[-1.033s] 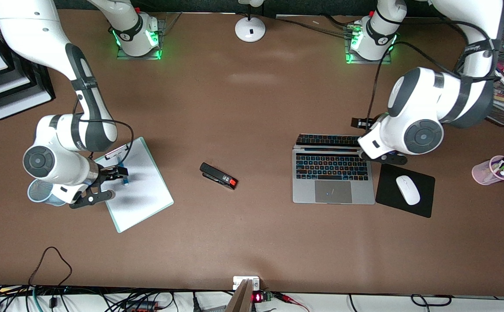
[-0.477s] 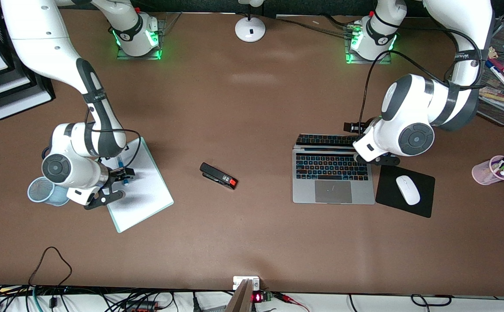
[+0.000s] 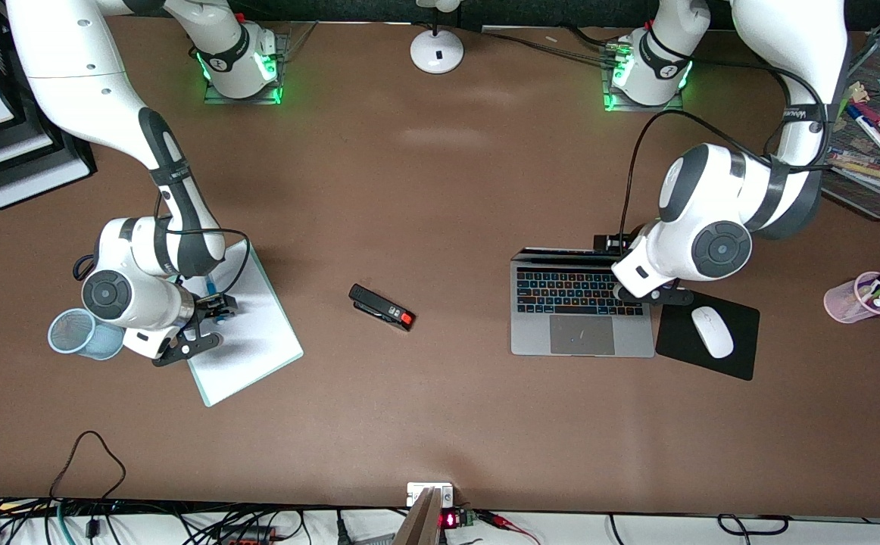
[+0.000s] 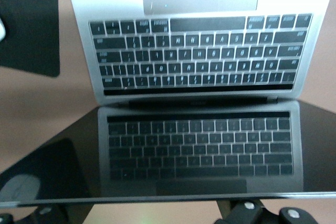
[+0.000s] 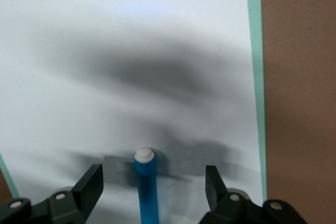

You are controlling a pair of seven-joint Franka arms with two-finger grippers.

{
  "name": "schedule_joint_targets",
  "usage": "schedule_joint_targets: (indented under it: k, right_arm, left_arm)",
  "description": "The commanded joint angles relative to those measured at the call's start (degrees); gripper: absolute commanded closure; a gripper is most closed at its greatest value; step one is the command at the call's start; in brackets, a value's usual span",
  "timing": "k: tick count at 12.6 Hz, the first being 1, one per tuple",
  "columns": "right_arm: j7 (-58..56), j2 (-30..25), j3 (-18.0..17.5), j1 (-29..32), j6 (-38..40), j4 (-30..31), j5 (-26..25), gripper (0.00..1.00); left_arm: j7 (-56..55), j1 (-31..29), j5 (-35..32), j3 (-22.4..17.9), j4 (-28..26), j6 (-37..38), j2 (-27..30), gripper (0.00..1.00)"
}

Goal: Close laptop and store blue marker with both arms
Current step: 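Grasp the blue marker with the right gripper while the left gripper pushes the lid down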

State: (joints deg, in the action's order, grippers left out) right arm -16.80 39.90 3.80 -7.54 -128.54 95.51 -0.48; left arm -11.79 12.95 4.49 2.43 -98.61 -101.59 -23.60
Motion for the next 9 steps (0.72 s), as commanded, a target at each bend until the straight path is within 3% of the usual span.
schedule_joint_targets:
  k: [1,2,3,4,6,9]
  right_arm:
    - [-0.87,-0.61,0.16,-0.37,-1.01,1.43,-0.66,0.23]
    - [-0.95,-0.61,0.16,-0.45,-1.1,1.69,-0.75,0.32]
    - [-0.96,-0.53,0.16,-0.46,-1.19,1.69,-0.66,0.32]
    - [-0.96,-0.44,0.16,-0.46,-1.45,1.78,-0.66,0.42]
    - [-1.04,-0.44,0.16,-0.54,-1.45,1.78,-0.66,0.46]
    - [-1.04,-0.52,0.16,-0.54,-1.45,1.78,-0.66,0.61]
  left_arm:
    - [-0.34,0.32,0.96,-0.14,2.64,-3.42,-1.97,0.0]
    - [-0.25,0.06,0.96,-0.14,2.72,-4.92,-2.5,0.0]
    - [-0.08,-0.03,0.96,-0.23,2.98,-5.89,-3.28,0.0]
    - [0.01,-0.03,0.87,-0.23,4.03,-7.12,-4.25,0.0]
    - [0.18,-0.2,0.87,-0.23,6.14,-8.18,-6.8,0.0]
    - [0.27,-0.21,0.95,-0.23,7.91,-10.55,-9.79,0.0]
